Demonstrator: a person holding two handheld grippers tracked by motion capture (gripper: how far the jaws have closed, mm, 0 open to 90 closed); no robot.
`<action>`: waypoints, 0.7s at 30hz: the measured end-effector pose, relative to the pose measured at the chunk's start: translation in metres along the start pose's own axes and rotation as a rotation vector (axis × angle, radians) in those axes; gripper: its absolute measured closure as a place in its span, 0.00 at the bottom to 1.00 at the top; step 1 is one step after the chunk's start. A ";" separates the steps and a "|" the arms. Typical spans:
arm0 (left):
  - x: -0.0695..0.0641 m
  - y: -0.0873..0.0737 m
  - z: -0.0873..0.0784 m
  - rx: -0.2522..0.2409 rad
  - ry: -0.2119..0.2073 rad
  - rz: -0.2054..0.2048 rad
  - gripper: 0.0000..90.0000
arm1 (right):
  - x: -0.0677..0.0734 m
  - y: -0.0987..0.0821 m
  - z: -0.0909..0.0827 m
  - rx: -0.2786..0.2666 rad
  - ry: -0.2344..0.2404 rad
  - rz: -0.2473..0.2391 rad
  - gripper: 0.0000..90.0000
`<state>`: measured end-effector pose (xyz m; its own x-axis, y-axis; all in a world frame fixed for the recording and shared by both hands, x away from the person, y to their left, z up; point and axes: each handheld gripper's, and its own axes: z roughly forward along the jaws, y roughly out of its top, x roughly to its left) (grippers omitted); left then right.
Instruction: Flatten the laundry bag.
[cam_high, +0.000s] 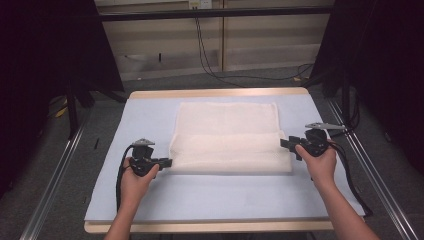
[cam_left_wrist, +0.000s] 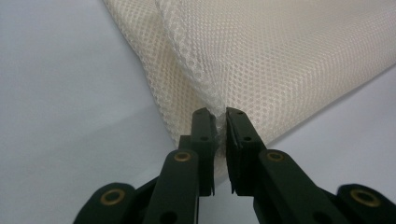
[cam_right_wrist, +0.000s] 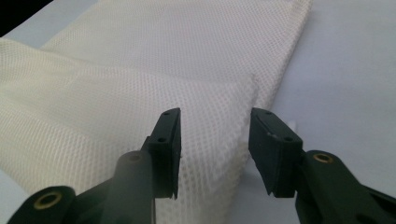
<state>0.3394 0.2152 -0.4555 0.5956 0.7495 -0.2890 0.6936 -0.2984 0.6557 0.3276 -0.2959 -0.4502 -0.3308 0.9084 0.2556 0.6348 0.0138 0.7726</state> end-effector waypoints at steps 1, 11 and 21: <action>0.000 0.000 0.000 -0.003 -0.001 0.000 0.92 | 0.000 0.001 0.005 0.012 -0.001 0.005 0.63; -0.004 -0.002 -0.001 -0.014 0.000 -0.004 0.92 | 0.007 -0.001 -0.013 -0.032 0.070 -0.109 1.00; -0.009 -0.006 -0.006 0.015 -0.016 -0.001 0.87 | 0.018 -0.030 -0.042 -0.022 0.151 -0.171 1.00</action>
<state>0.3273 0.2145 -0.4526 0.6013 0.7402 -0.3010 0.7000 -0.3063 0.6452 0.2730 -0.2973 -0.4443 -0.5342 0.8207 0.2025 0.5457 0.1518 0.8241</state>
